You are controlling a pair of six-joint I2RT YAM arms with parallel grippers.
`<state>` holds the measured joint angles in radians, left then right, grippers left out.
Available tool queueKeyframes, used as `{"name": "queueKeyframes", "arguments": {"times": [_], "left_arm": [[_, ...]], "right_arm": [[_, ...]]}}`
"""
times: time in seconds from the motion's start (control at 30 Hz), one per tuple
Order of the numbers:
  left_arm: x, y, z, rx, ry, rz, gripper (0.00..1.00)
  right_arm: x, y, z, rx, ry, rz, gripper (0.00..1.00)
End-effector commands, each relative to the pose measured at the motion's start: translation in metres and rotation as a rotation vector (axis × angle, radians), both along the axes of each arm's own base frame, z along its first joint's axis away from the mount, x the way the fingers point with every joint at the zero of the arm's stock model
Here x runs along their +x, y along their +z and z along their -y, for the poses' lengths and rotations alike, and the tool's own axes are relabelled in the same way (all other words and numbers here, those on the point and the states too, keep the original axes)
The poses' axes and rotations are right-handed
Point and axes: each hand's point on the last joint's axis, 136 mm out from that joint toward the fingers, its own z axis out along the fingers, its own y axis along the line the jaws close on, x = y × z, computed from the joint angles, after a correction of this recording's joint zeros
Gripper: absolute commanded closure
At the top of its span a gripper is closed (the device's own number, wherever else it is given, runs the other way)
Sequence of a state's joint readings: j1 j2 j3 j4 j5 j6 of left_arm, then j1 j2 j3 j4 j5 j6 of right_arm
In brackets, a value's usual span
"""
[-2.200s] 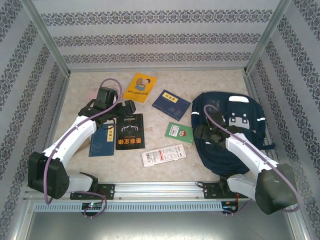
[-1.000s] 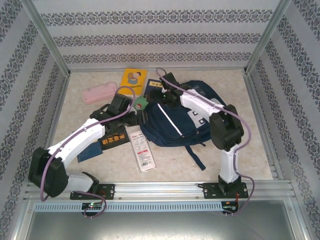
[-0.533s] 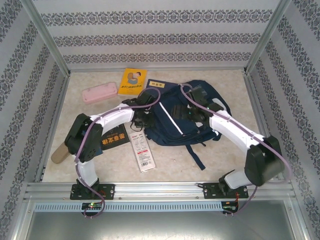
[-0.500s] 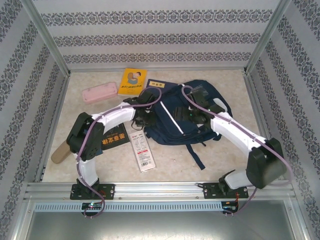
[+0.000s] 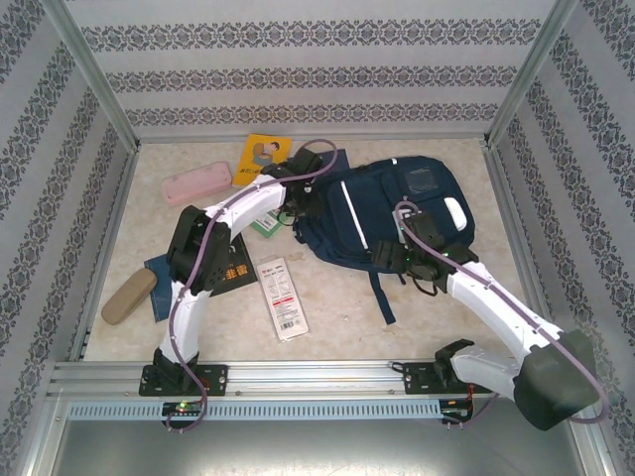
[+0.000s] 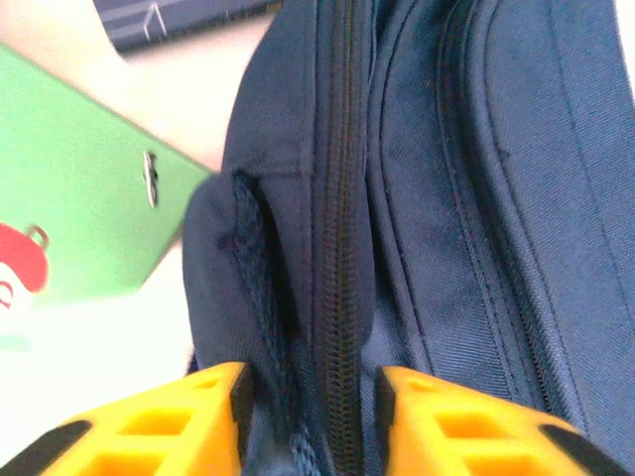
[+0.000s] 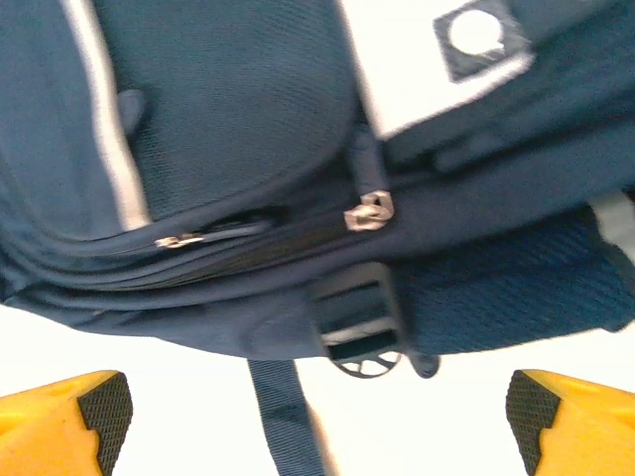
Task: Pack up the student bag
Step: Unzip the student bag at the middle-right of the table.
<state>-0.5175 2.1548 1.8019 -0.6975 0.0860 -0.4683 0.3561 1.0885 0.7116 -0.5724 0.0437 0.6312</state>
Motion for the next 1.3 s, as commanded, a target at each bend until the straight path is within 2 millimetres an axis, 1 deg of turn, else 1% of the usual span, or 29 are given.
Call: {"name": "queueKeyframes", "arguments": {"times": [0.0,0.03,0.1,0.23,0.27,0.37,0.4,0.57,0.67,0.8,0.93,1.03,1.07,1.13,1.17,1.2,1.27], "left_arm": [[-0.014,0.032,0.008,-0.091,-0.023,0.040,0.28],[-0.020,0.036,0.010,-0.116,-0.023,0.047,0.25],[-0.032,0.042,0.019,-0.165,-0.023,0.060,0.21],[-0.061,0.043,0.041,-0.227,-0.026,0.067,0.21],[-0.068,0.044,0.047,-0.231,-0.028,0.070,0.21],[-0.090,0.044,0.072,-0.256,-0.059,0.100,0.22],[-0.096,0.044,0.081,-0.256,-0.072,0.122,0.22],[-0.126,0.037,0.121,-0.241,-0.144,0.183,0.27],[-0.140,0.031,0.138,-0.241,-0.179,0.200,0.31],[-0.158,0.019,0.155,-0.222,-0.225,0.206,0.36],[-0.173,0.012,0.169,-0.211,-0.257,0.218,0.38],[-0.183,0.006,0.178,-0.201,-0.274,0.226,0.40],[-0.186,0.004,0.182,-0.199,-0.282,0.224,0.40],[-0.192,-0.002,0.186,-0.197,-0.285,0.216,0.42],[-0.194,-0.004,0.189,-0.203,-0.289,0.214,0.45],[-0.197,-0.005,0.192,-0.206,-0.293,0.215,0.49],[-0.200,-0.007,0.198,-0.204,-0.298,0.216,0.51]], "right_arm": [[-0.008,-0.008,0.008,0.150,-0.130,-0.018,0.05],[-0.009,-0.011,0.010,0.179,-0.158,-0.015,0.06],[-0.009,-0.014,0.015,0.234,-0.212,-0.003,0.13],[-0.008,-0.023,0.025,0.326,-0.309,-0.008,0.26],[-0.006,-0.024,0.028,0.347,-0.332,-0.008,0.30],[0.001,-0.028,0.029,0.410,-0.374,-0.010,0.43],[0.004,-0.029,0.029,0.428,-0.384,-0.013,0.45],[0.014,-0.035,0.032,0.451,-0.398,-0.037,0.44],[0.017,-0.041,0.041,0.438,-0.426,-0.039,0.46],[0.023,-0.048,0.055,0.439,-0.470,-0.040,0.46],[0.029,-0.055,0.059,0.452,-0.472,-0.066,0.50],[0.033,-0.059,0.058,0.461,-0.452,-0.084,0.57],[0.035,-0.059,0.056,0.464,-0.442,-0.089,0.61],[0.036,-0.058,0.053,0.475,-0.427,-0.097,0.73],[0.035,-0.059,0.052,0.481,-0.422,-0.102,0.78],[0.034,-0.058,0.051,0.486,-0.419,-0.102,0.85],[0.032,-0.058,0.050,0.494,-0.418,-0.103,0.95]]}}
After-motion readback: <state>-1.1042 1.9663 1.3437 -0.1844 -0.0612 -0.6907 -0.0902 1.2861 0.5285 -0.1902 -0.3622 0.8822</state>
